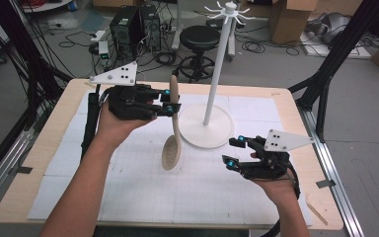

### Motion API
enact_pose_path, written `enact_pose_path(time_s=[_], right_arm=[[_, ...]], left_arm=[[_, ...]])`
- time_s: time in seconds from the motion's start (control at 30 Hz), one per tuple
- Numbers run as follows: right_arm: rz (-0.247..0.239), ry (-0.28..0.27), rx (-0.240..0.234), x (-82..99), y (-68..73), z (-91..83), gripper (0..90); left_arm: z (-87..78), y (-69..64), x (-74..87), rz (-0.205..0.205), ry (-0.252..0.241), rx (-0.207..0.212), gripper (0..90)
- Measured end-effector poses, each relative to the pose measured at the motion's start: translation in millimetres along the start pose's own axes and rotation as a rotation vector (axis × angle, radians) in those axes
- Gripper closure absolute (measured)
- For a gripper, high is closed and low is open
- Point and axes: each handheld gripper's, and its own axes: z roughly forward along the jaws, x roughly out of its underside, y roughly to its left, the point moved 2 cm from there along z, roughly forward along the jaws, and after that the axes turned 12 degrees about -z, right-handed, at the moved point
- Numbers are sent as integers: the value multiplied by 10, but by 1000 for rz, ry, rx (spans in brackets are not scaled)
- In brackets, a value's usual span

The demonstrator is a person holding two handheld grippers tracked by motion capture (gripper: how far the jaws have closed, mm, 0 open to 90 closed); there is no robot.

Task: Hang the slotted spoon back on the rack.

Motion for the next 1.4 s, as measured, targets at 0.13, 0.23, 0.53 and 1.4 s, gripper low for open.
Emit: enact_pose_path(time_s=[0.13, 0.23, 0.53, 1.4], right_arm=[[7, 2, 17, 35, 5, -11, 396], [16, 0, 44, 46, -3, -29, 358], [20, 11, 50, 80, -23, -28, 325], [35, 13, 42, 142, -29, -46, 303]], left_arm=[[-11, 29, -8, -5, -1, -7, 690], [-8, 47, -16, -17, -21, -12, 690], [50, 171, -189, -14, -18, -34, 690], [386, 631, -809, 8, 73, -146, 690]])
